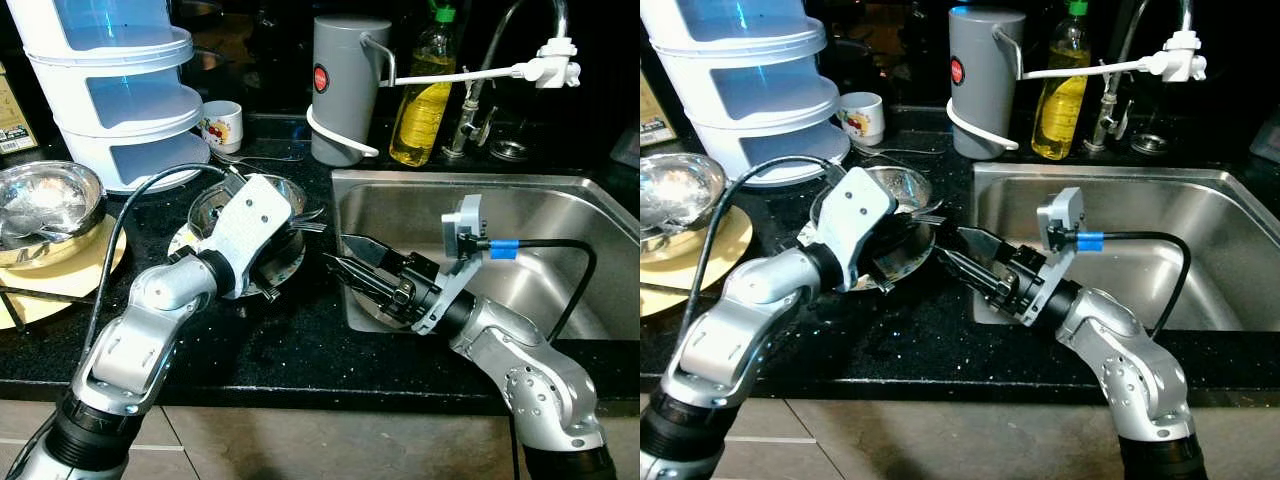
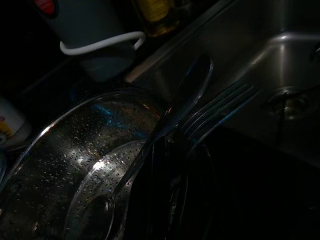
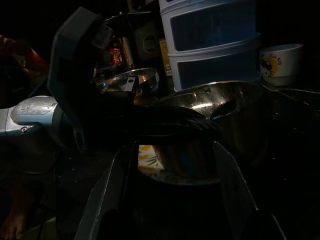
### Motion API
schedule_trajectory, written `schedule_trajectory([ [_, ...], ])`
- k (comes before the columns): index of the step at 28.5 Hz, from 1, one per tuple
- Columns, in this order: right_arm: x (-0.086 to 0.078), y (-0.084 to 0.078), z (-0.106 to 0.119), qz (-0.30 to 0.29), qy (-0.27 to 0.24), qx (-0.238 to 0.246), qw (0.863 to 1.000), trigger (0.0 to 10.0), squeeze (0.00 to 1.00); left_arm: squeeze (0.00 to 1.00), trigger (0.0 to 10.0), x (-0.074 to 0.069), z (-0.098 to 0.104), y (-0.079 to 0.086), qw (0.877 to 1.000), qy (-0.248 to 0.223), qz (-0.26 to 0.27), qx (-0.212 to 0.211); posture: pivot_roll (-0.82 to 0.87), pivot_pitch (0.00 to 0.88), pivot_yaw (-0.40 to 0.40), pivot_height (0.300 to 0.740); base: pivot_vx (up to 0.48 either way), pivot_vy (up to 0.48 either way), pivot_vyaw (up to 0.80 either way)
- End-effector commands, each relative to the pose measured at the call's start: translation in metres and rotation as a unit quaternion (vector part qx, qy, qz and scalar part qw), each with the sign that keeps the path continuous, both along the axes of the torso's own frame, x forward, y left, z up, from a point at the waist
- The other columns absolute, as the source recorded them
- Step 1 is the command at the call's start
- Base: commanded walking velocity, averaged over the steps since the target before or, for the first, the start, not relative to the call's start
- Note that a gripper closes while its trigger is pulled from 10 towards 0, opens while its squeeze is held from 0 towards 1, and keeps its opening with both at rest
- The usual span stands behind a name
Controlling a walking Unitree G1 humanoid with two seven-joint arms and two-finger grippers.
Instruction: Kitchen organization
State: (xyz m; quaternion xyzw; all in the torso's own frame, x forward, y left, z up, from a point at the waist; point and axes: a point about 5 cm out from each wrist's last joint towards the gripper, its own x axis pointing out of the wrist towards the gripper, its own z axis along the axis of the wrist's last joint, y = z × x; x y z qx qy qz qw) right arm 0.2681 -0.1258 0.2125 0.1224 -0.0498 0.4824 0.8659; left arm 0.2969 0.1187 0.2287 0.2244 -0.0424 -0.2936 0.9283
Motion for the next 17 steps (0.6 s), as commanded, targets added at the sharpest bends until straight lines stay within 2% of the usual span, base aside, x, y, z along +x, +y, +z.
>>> schedule_trajectory([
  [1,-0.002,0.002,-0.001,0.002,0.002,-0.010,1.000,10.0,0.00,0.00,10.0,0.003,-0.010,0.005,0.999,0.020,0.018,0.020,-0.07,0.000,-0.047,0.740,0.000,0.000,0.00],
  [2,-0.002,0.002,-0.001,0.002,0.003,-0.009,1.000,10.0,0.00,0.83,10.0,0.004,-0.008,0.006,0.999,0.014,0.025,0.018,-0.07,0.000,-0.047,0.740,0.000,0.000,0.00],
  [3,-0.002,0.002,-0.001,0.003,0.003,-0.009,1.000,10.0,0.00,1.00,10.0,0.004,-0.006,0.007,0.999,0.008,0.030,0.017,-0.07,0.000,-0.047,0.740,0.000,0.000,0.00],
  [7,-0.002,0.002,-0.001,0.003,0.003,-0.008,1.000,10.0,0.00,1.00,10.0,0.005,-0.001,0.008,0.999,-0.001,0.035,0.013,-0.07,0.000,-0.047,0.740,0.000,0.000,0.00],
  [8,-0.002,0.002,-0.001,0.003,0.003,-0.008,1.000,10.0,0.00,0.00,10.0,0.005,0.000,0.006,0.999,-0.002,0.030,0.015,-0.07,0.000,-0.047,0.740,0.000,0.000,0.00],
  [15,-0.002,0.003,0.000,0.003,0.003,-0.007,1.000,10.0,0.00,0.00,10.0,0.003,0.000,0.002,1.000,-0.003,0.020,0.012,-0.07,0.000,-0.047,0.740,0.000,0.000,0.00],
  [16,-0.002,0.003,0.000,0.003,0.003,-0.007,1.000,10.0,0.00,0.00,8.4,0.003,0.000,0.002,1.000,-0.003,0.020,0.012,-0.07,0.000,-0.047,0.740,0.000,0.000,0.00],
  [17,-0.002,0.003,0.000,0.002,0.003,-0.007,1.000,10.0,0.00,0.00,6.0,0.003,0.001,0.002,1.000,-0.006,0.020,0.012,-0.07,0.000,-0.047,0.740,0.000,0.000,0.00],
])
